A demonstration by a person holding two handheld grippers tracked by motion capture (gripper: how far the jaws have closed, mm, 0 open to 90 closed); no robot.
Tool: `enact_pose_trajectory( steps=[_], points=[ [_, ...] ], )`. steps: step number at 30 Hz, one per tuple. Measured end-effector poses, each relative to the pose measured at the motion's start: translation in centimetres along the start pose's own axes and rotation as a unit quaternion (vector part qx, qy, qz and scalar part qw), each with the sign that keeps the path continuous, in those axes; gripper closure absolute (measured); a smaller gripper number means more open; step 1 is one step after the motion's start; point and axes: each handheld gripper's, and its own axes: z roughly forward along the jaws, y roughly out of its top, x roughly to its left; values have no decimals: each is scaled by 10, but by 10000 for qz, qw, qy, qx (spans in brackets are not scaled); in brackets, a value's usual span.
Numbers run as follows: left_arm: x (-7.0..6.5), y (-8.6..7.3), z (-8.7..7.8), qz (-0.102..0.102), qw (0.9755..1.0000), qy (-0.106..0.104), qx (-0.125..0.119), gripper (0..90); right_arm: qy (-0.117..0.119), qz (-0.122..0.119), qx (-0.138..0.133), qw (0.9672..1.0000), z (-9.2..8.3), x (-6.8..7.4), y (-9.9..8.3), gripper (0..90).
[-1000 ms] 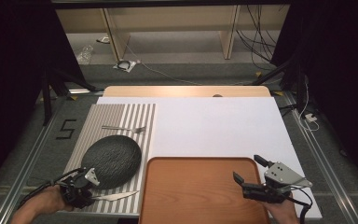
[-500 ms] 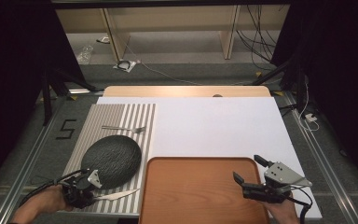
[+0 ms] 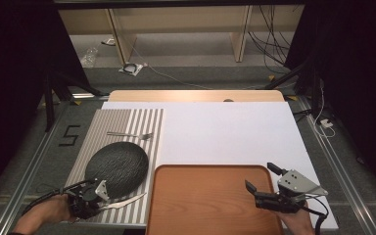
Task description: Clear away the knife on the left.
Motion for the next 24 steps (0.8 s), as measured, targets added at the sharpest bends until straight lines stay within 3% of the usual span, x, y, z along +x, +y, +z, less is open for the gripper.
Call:
enact_pose_trajectory(
  steps=[5,14,17,24],
  points=[
    [-2,2,0,67,9999,63,52,792,8,-4,2,10000,0,0,0,107],
    [-3,1,-1,-43,9999,78,53,797,0,-2,28,10000,0,0,0,109],
    [-1,-1,-1,-72,9999,-126,-87,797,7,25,4,10000,1,0,0,109],
    [-4,-1,-1,-74,9998,-150,-121,797,33,-4,55,10000,2,1,-1,110]
  ],
)
